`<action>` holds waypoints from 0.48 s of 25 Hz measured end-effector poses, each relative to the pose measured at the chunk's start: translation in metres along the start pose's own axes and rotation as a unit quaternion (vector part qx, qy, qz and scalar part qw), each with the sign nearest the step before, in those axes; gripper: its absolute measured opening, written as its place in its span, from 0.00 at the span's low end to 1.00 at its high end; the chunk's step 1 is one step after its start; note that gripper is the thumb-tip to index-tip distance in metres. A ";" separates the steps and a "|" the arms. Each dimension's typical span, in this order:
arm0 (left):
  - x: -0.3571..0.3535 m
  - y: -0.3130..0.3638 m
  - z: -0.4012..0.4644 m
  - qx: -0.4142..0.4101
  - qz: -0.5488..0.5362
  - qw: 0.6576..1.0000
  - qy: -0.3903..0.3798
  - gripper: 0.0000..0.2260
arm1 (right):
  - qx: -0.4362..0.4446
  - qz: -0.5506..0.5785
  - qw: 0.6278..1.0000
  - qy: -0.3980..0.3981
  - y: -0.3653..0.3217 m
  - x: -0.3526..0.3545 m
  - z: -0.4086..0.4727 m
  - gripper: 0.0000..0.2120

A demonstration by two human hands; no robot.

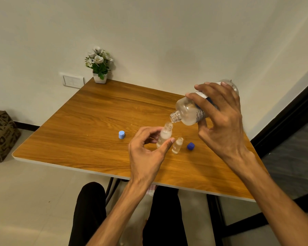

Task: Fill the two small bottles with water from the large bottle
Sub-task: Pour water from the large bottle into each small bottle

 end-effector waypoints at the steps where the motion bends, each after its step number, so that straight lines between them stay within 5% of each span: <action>1: 0.000 0.000 0.000 0.001 0.000 1.000 0.001 0.15 | 0.000 0.000 1.000 0.001 0.000 0.000 0.000 0.30; 12: 0.001 -0.002 0.001 0.003 0.005 1.000 0.003 0.15 | 0.011 -0.007 1.000 -0.006 -0.002 0.000 0.003 0.30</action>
Point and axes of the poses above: each hand's wrist, its own z-axis towards the middle knuckle, its own x-axis out of the back of the hand, y = z × x, the point moved 9 cm from there along z, towards the middle knuckle, and after that the axes turned 1 degree about y, right-handed, at the moved point
